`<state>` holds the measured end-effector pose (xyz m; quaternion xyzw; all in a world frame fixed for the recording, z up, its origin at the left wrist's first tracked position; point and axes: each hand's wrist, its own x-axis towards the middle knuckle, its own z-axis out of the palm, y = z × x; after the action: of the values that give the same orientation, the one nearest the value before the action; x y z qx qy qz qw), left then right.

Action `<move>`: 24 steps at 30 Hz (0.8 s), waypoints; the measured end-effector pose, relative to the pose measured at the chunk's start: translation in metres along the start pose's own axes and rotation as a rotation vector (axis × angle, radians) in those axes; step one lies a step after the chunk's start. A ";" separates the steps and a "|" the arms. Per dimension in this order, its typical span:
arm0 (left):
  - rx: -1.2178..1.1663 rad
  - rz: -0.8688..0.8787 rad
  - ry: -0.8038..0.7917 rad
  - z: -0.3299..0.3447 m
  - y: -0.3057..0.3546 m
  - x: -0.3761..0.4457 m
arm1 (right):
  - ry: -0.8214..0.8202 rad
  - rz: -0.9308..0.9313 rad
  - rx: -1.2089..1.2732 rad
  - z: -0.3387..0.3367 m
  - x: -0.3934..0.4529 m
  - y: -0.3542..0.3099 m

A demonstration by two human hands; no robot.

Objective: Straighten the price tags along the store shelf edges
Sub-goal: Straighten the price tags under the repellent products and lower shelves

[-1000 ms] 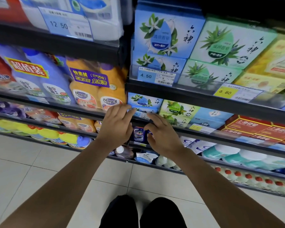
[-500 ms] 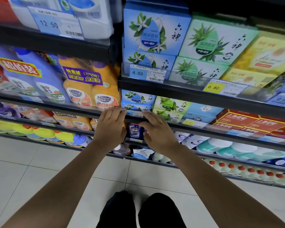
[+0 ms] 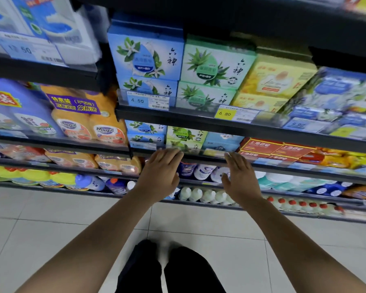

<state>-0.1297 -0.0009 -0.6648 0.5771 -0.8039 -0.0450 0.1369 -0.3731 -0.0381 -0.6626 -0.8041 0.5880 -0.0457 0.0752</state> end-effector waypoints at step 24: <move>0.110 0.005 -0.123 0.047 0.081 0.054 | -0.153 -0.191 -0.066 0.000 -0.005 0.052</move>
<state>-0.2323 -0.0287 -0.6821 0.5777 -0.8136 -0.0360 0.0554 -0.4236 -0.0488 -0.6721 -0.8595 0.5026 0.0279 0.0887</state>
